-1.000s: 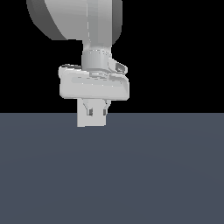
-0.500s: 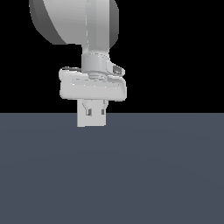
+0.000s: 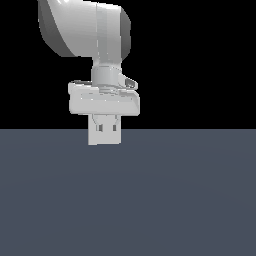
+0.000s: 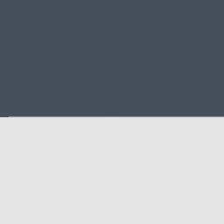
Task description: Plug the charger into the wall socket.
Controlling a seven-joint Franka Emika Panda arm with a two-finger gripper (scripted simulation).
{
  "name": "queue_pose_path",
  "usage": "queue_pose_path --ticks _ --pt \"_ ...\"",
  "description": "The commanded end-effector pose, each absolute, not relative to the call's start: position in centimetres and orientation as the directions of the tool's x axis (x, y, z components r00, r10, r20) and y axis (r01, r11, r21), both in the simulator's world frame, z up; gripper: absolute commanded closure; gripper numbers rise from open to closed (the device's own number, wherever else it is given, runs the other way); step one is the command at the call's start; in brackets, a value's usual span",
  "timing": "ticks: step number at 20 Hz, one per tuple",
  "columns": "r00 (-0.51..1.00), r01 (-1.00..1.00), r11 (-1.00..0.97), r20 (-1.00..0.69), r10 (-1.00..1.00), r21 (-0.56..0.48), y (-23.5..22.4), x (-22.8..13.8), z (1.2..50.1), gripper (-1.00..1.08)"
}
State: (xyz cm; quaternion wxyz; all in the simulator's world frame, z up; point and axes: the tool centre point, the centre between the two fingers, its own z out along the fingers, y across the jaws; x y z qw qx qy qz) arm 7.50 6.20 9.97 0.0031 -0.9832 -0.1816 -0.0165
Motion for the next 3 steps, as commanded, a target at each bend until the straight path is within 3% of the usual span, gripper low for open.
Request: queue_pose_path --ticks 1,3 --pt "0.933 0.357 -0.934 0.034 0.357 0.000 6.28 7.79 10.00 1.08" --pt "0.933 0.357 -0.934 0.034 0.357 0.000 6.30 7.85 10.00 1.08"
